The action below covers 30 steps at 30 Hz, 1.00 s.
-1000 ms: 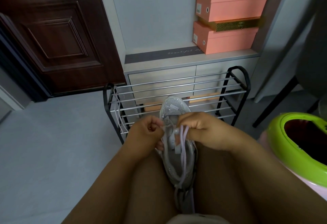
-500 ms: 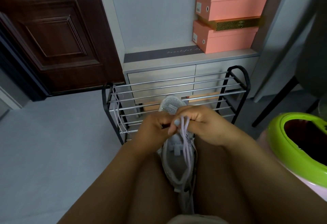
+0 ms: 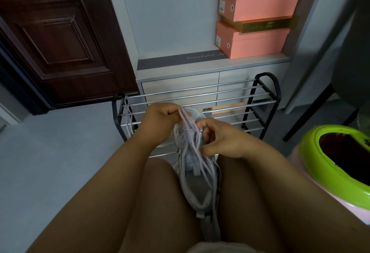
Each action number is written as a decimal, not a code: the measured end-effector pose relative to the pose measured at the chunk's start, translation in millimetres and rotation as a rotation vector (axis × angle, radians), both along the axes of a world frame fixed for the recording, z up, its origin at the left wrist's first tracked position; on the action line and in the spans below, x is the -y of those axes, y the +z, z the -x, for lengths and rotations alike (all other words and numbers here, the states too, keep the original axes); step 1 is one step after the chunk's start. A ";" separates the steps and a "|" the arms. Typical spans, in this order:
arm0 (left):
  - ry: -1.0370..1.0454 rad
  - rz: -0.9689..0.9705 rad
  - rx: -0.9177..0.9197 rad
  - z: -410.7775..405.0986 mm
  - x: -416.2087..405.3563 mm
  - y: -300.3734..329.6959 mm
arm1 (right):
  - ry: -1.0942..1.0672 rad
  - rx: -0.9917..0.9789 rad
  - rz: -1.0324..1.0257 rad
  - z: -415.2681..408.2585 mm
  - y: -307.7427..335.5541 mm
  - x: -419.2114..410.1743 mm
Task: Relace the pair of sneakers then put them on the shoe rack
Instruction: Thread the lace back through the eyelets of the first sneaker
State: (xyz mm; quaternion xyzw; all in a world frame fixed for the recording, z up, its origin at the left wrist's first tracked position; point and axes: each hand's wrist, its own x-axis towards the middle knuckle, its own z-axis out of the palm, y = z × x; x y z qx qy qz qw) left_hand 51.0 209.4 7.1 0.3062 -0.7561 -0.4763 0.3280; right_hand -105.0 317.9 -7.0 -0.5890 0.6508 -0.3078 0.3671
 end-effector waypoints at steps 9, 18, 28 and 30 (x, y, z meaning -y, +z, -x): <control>-0.058 0.109 0.183 0.5 7.9 8.5 | -0.069 -0.010 0.147 -5.3 -3.2 14.9; -0.216 -0.386 0.045 -19.8 8.2 13.1 | -0.124 0.456 0.035 8.0 7.0 21.9; -0.152 -0.948 -0.551 -15.1 21.9 51.7 | -0.134 1.033 0.113 5.8 50.3 32.5; -0.156 -0.876 -0.571 -10.3 29.3 68.0 | -0.128 1.023 0.177 6.5 64.6 37.7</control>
